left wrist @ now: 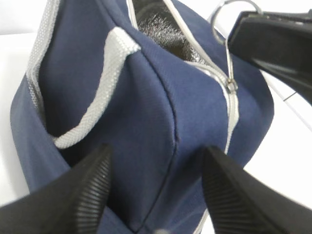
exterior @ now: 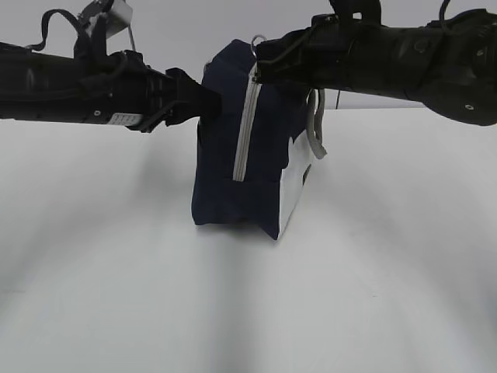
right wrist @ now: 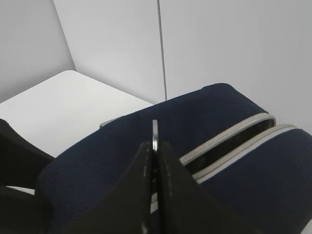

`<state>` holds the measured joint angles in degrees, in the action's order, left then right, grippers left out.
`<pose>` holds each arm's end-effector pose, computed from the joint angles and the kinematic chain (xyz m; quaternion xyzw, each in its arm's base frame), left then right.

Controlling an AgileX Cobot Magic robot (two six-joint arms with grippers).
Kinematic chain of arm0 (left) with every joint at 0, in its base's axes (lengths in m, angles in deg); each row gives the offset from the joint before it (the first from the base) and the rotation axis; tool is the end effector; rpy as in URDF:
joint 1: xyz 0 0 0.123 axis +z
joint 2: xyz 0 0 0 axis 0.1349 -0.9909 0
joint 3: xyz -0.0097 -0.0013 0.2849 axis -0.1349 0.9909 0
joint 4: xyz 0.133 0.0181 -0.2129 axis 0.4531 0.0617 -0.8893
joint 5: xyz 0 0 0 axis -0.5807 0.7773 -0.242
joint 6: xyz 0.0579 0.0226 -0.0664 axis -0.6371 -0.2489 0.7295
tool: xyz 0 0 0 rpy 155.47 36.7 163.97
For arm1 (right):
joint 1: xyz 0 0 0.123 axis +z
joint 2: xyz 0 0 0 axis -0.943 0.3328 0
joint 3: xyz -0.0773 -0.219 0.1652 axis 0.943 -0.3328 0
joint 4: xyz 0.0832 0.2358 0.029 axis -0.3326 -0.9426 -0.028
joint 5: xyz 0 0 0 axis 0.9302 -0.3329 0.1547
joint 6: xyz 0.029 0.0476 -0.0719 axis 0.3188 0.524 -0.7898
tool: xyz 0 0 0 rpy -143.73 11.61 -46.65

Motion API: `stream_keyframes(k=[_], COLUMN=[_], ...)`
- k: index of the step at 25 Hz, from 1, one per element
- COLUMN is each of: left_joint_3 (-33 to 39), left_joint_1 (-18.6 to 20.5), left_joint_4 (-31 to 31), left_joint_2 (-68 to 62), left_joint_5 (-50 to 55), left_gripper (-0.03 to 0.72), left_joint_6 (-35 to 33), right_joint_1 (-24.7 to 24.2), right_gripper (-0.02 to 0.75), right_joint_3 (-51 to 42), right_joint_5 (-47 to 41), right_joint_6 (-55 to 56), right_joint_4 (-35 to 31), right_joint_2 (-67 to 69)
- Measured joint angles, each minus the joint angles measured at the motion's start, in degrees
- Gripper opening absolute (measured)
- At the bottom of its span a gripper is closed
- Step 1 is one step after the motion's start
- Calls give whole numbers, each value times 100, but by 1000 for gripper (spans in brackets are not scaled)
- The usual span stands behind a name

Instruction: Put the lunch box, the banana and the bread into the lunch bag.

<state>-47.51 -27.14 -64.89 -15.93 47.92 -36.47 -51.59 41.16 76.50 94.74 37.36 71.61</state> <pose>0.3288 -0.1640 0.2525 0.1905 0.8135 -0.3473 0.4257 0.3694 0.1528 0.2734 -0.2477 0.7417 0.1768 0.5977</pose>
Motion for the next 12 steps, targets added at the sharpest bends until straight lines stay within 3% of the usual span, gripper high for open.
stream_keyframes(k=[12], left_joint_3=[-118], left_joint_1=[0], left_joint_4=[-72], left_joint_2=[-208], left_joint_5=[272], left_gripper=[330], left_joint_6=[-44], right_joint_1=[0], right_gripper=[-16], right_joint_3=[0], right_joint_5=[-3], right_joint_6=[79], right_joint_4=[9], right_joint_2=[0])
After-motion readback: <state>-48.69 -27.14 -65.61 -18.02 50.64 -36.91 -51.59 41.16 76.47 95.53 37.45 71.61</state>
